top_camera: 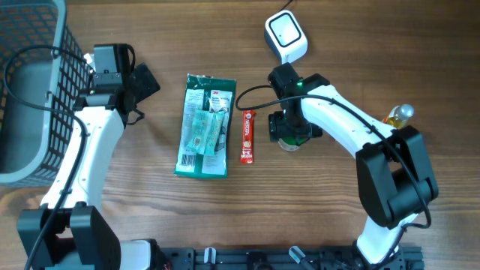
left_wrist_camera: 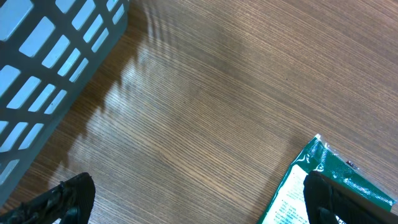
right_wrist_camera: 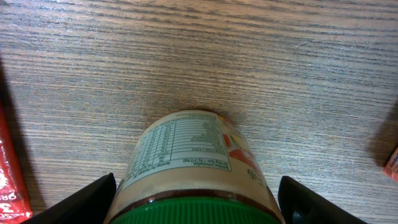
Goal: Scan the item barcode
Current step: 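Lower the right gripper and grasp the green-lidded jar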
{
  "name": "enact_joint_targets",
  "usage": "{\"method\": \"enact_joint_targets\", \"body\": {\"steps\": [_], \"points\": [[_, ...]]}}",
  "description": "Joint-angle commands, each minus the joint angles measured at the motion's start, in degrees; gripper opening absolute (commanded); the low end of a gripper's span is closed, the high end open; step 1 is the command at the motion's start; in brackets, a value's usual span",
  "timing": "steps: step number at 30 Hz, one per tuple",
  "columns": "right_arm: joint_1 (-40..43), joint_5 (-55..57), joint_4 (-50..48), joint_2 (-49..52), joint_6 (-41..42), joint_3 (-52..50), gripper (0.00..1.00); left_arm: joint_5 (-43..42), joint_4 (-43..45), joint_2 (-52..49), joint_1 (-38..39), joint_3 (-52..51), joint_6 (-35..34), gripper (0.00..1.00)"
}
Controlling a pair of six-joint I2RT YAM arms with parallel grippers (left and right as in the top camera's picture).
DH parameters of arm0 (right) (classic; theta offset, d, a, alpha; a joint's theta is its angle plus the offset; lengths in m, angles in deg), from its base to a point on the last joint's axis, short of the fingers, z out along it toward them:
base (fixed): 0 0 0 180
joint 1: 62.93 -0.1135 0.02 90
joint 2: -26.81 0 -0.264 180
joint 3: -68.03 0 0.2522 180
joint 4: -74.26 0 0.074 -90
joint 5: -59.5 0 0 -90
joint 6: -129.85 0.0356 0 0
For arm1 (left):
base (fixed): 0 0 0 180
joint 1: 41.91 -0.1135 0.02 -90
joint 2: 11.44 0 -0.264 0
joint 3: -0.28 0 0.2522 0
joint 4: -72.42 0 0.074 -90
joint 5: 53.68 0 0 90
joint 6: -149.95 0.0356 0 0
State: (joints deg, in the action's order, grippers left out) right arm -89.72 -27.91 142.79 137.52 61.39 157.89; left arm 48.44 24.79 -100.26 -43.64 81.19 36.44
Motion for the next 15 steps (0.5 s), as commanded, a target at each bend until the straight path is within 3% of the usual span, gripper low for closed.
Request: {"method": "enact_joint_targets", "body": {"steps": [1, 15], "points": [[0.0, -0.2, 0.0, 1.5, -0.3, -0.8, 0.84, -0.1, 0.0, 0.0, -0.2, 0.7, -1.0, 1.00], [0.0, -1.8, 0.2, 1.5, -0.3, -0.8, 0.82, -0.1, 0.0, 0.0, -0.2, 0.7, -1.0, 1.00]]}}
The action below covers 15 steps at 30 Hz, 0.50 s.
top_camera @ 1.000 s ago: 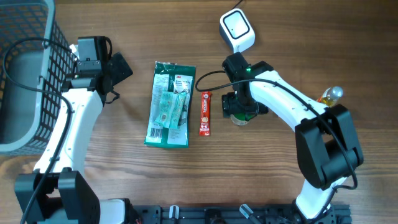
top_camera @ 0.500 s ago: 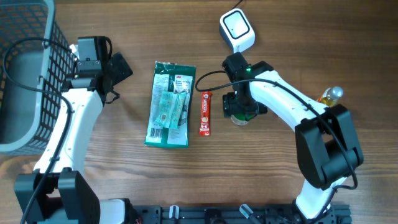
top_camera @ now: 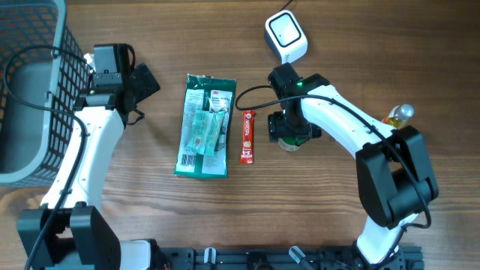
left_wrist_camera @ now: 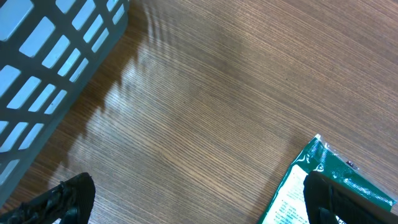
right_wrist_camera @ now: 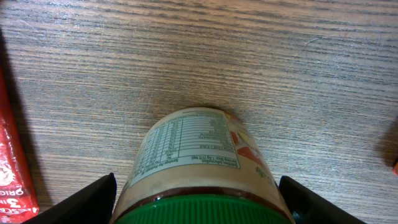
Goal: Scan the item barcode
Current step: 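Lower the right gripper and grasp the green-lidded jar, then lift the jar with right gripper and tilt it sideways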
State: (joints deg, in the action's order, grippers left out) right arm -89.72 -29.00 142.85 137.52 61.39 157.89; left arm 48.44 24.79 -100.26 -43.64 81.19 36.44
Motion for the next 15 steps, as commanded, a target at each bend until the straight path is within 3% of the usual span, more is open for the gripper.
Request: {"method": "enact_joint_targets", "body": {"steps": [1, 12, 15], "points": [[0.0, -0.7, 0.2, 1.5, -0.3, -0.8, 0.80, -0.1, 0.0, 0.0, -0.2, 0.7, -1.0, 1.00], [0.0, -0.7, 0.9, 1.5, 0.1, -0.8, 0.80, -0.1, 0.0, 0.0, -0.2, 0.7, -1.0, 1.00], [0.0, 0.3, 0.9, 1.5, 1.0, -0.8, 0.83, -0.1, 0.0, 0.0, -0.2, 0.7, -1.0, 1.00]]}}
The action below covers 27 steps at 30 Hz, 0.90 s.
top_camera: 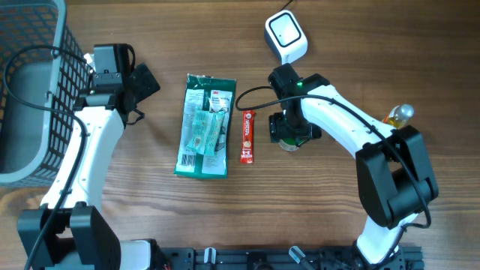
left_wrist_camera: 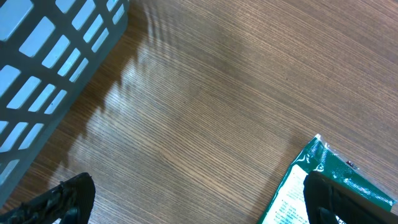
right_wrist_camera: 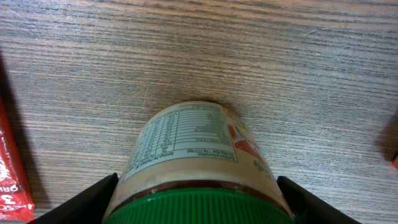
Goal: Scan the item barcode
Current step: 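Lift the jar with right gripper and tilt it sideways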
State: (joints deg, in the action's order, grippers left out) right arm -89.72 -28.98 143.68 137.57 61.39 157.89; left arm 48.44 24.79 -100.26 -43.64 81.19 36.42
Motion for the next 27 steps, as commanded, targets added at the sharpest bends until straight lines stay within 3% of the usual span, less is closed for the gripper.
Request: {"method": "enact_joint_targets", "body": {"steps": [1, 20, 24, 27], "points": [[0.0, 0.3, 0.1, 1.4, 1.0, -0.8, 0.84, -0.1, 0.0, 0.0, -0.2, 0.7, -1.0, 1.00], [0.0, -0.1, 0.6, 1.4, 1.1, -0.8, 0.85, -0.1, 0.0, 0.0, -0.2, 0.7, -1.0, 1.00], [0.0, -0.1, 0.8, 1.4, 1.1, -0.8, 0.76, -0.1, 0.0, 0.0, -0.2, 0.7, -1.0, 1.00], [0.0, -0.1, 0.5, 1.4, 1.2, -0.8, 0.76, -0.1, 0.0, 0.0, -0.2, 0.7, -1.0, 1.00]]}}
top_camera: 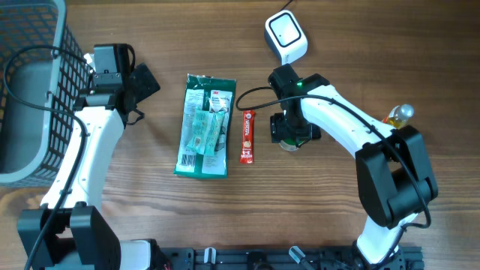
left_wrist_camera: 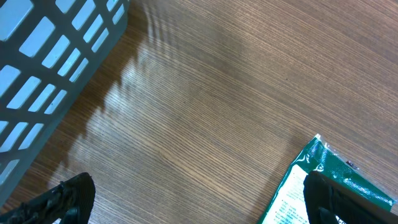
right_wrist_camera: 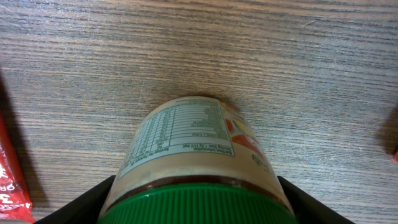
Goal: Scan the item barcode
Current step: 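Lift the jar with right gripper and tilt it sideways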
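A jar (right_wrist_camera: 189,146) with a green lid and a nutrition label stands on the wooden table, right of the red snack stick (top_camera: 247,136). My right gripper (right_wrist_camera: 196,198) is shut on the jar just under the lid, a black finger against each side. From overhead the right gripper (top_camera: 292,129) covers most of the jar. The white barcode scanner (top_camera: 286,35) sits at the back, beyond the right arm. My left gripper (left_wrist_camera: 199,199) stands open over bare wood near the basket, holding nothing.
A green packet (top_camera: 204,124) lies left of the red stick, and its corner (left_wrist_camera: 323,180) shows by my left gripper's right finger. A grey wire basket (top_camera: 30,90) stands at the far left. A small yellow-topped bottle (top_camera: 399,114) is at the right.
The jar looks slightly larger and a little higher in the right wrist view, with the fingers still against its sides. The left arm and the other items have not moved.
At first my right gripper's fingers stood open on either side of the jar, with gaps showing. Half a second later they were about the same. Then they were against the jar's sides, and they remain so now. The left arm stayed still throughout.
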{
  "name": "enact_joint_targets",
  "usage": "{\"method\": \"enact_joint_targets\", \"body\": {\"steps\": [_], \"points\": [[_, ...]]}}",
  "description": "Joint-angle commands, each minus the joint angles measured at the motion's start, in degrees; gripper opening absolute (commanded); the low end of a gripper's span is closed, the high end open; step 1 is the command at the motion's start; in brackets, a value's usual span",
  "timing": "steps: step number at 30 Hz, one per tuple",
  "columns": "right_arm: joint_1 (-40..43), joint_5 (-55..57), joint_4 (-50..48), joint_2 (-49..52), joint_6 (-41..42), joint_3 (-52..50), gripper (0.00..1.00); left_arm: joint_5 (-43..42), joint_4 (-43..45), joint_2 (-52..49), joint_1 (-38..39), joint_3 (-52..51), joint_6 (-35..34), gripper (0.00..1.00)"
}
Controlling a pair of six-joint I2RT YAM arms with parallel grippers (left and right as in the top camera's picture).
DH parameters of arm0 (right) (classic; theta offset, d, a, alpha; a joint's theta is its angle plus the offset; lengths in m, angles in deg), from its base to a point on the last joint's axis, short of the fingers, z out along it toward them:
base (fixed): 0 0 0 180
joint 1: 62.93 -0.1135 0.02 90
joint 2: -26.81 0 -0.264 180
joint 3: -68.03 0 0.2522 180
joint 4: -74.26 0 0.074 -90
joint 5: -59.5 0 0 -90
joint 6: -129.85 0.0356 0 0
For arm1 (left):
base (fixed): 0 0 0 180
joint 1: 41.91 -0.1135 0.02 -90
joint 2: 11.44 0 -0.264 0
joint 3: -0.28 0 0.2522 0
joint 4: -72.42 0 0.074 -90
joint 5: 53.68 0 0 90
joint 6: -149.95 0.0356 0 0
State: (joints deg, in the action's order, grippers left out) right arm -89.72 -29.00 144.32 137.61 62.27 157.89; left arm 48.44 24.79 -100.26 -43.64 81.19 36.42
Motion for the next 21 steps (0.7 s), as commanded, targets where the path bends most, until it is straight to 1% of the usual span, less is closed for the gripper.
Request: {"method": "enact_joint_targets", "body": {"steps": [1, 4, 7, 8, 13, 15, 17, 19, 20, 21], "points": [[0.0, -0.1, -0.1, 1.4, 0.3, -0.8, 0.76, -0.1, 0.0, 0.0, -0.2, 0.7, -1.0, 1.00], [0.0, -0.1, -0.2, 1.4, 0.3, -1.2, 0.76, -0.1, 0.0, 0.0, -0.2, 0.7, -1.0, 1.00], [0.0, -0.1, -3.0, 1.4, 0.3, -3.3, 0.75, -0.1, 0.0, 0.0, -0.2, 0.7, -1.0, 1.00], [0.0, -0.1, -3.0, 1.4, 0.3, -3.3, 0.72, -0.1, 0.0, 0.0, -0.2, 0.7, -1.0, 1.00], [0.0, -0.1, -2.9, 1.3, 0.3, -2.7, 0.65, -0.1, 0.0, 0.0, -0.2, 0.7, -1.0, 1.00], [0.0, -0.3, -2.1, 1.0, 0.3, -1.4, 0.59, -0.1, 0.0, 0.0, -0.2, 0.7, -1.0, 1.00], [0.2, -1.1, 0.0, 0.1, 1.2, 0.8, 0.57, -0.1, 0.0, 0.0, -0.2, 0.7, -1.0, 1.00], [0.7, -3.6, 1.9, -1.6, 2.0, 3.0, 0.51, -0.1, 0.0, 0.0, -0.2, 0.7, -1.0, 1.00], [1.0, -6.1, 2.4, -2.6, 2.0, 3.6, 0.49, -0.1, 0.0, 0.0, -0.2, 0.7, -1.0, 1.00], [1.6, -10.6, 2.6, -3.8, 2.0, 4.0, 0.45, -0.1, 0.0, 0.0, -0.2, 0.7, -1.0, 1.00]]}}
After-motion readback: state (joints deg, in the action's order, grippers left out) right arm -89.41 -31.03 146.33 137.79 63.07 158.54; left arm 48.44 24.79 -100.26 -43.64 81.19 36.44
